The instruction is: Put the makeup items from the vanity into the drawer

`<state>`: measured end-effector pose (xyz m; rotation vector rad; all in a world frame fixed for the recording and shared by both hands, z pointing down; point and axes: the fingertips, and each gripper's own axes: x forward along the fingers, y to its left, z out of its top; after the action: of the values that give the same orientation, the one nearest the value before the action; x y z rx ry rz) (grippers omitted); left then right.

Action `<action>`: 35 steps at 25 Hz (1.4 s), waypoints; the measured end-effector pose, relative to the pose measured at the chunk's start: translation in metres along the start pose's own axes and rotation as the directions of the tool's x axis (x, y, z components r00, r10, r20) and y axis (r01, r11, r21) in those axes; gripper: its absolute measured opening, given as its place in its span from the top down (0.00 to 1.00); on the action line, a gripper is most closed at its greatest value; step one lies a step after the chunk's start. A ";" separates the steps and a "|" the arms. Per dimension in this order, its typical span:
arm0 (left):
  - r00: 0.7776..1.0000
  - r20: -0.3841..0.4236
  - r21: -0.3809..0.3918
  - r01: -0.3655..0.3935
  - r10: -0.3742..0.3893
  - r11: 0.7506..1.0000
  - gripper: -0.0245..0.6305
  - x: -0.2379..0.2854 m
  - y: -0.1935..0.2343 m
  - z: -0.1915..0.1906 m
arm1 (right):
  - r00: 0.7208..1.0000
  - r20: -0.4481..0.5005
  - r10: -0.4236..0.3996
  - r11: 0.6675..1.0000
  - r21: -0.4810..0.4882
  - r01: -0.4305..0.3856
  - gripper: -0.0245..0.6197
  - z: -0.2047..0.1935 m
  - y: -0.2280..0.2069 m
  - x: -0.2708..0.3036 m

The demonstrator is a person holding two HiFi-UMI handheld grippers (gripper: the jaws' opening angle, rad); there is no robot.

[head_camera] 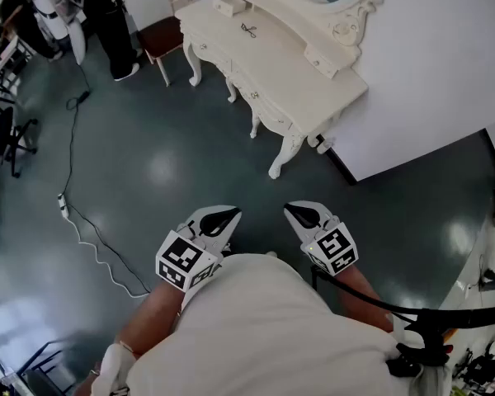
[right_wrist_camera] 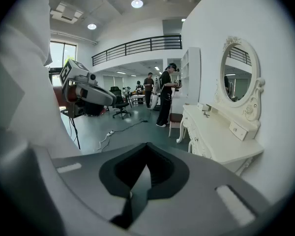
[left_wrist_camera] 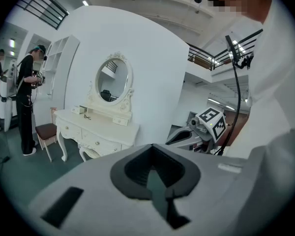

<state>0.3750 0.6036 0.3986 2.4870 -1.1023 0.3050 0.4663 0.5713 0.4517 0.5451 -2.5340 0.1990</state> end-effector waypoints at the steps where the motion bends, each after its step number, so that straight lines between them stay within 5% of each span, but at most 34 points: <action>1: 1.000 0.004 -0.001 0.001 -0.001 1.000 0.96 -0.003 0.005 0.001 | 1.000 -0.002 -0.002 1.000 -0.003 0.002 0.96 0.003 0.000 0.005; 23: 1.000 0.000 -0.033 0.012 -0.012 0.999 0.96 -0.064 0.137 -0.012 | 1.000 -0.004 -0.011 1.000 0.008 0.011 0.94 0.068 0.022 0.131; 35: 0.998 -0.008 -0.054 -0.065 0.064 0.996 0.96 -0.014 0.262 0.044 | 0.999 0.016 0.047 0.999 0.005 -0.047 0.94 0.123 -0.090 0.236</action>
<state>0.1720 0.4338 0.4253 2.4047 -1.1744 0.2971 0.2633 0.3794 0.4762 0.4917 -2.5641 0.2201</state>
